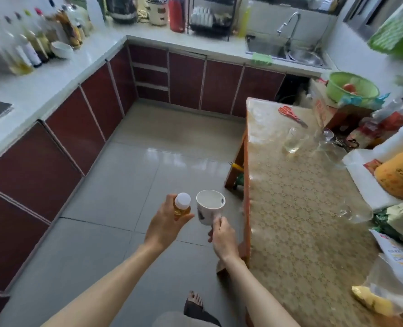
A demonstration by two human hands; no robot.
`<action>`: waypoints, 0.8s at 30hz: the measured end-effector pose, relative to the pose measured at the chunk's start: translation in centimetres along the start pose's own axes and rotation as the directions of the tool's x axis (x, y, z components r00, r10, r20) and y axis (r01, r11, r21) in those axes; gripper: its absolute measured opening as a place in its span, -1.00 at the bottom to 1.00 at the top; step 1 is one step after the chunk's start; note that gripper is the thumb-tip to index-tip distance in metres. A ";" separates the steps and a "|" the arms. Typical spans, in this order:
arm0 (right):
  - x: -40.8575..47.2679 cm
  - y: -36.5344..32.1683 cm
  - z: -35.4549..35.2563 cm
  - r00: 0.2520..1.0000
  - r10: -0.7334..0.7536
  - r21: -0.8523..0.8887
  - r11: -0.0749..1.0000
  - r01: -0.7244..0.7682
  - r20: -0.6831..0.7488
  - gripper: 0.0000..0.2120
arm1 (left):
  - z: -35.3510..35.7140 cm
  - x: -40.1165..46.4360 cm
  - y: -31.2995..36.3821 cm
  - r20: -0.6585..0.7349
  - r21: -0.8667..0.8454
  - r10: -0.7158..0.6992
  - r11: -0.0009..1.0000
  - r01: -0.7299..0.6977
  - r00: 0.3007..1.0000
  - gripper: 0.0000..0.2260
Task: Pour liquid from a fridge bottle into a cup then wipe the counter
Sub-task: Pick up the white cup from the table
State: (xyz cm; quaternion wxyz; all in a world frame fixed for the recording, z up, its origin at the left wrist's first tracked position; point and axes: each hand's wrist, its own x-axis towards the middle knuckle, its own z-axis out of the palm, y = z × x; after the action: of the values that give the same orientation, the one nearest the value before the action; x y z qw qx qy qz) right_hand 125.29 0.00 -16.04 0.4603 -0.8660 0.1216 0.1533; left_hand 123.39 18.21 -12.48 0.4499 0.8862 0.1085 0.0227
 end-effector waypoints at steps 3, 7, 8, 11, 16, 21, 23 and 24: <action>-2.9 -4.0 3.7 0.972 -0.150 -0.154 0.972 0.179 0.181 -0.62 | -6.2 -3.4 -3.1 -0.157 -0.025 -0.074 0.997 0.071 0.985 -0.52; -6.1 -9.3 9.5 0.892 -0.258 -0.269 0.890 0.369 0.371 -0.63 | -13.7 -8.7 -7.3 -0.341 -0.039 -0.155 0.988 0.151 0.927 -0.51; -7.1 -10.6 10.8 0.866 -0.295 -0.266 0.868 0.419 0.403 -0.63 | -15.4 -10.2 -8.5 -0.383 -0.056 -0.183 0.983 0.175 0.905 -0.51; -10.2 -14.1 15.3 0.793 -0.357 -0.207 0.837 0.506 0.493 -0.69 | -19.9 -14.6 -11.6 -0.484 -0.104 -0.252 0.967 0.231 0.838 -0.54; -17.2 -18.1 23.6 0.614 -0.446 0.029 0.823 0.567 0.651 -0.77 | -26.1 -22.8 -16.5 -0.642 -0.203 -0.361 0.931 0.304 0.676 -0.53; -23.7 -20.6 31.2 0.441 -0.487 0.151 0.782 0.605 0.754 -0.77 | -30.6 -29.9 -20.5 -0.766 -0.268 -0.415 0.900 0.344 0.490 -0.44; -26.2 -21.6 34.2 0.364 -0.478 0.171 0.761 0.626 0.799 -0.75 | -32.3 -32.7 -21.9 -0.812 -0.265 -0.410 0.893 0.364 0.415 -0.50; -27.2 -22.0 35.4 0.329 -0.475 0.189 0.757 0.626 0.816 -0.74 | -32.9 -33.8 -22.6 -0.828 -0.264 -0.408 0.889 0.373 0.385 -0.52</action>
State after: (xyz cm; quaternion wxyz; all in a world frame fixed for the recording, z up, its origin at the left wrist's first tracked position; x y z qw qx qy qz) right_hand 102.49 43.50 -7.80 0.4131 -0.7086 -0.4236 0.3845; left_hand 81.99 50.05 -9.10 0.3402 0.6927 0.5239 0.3606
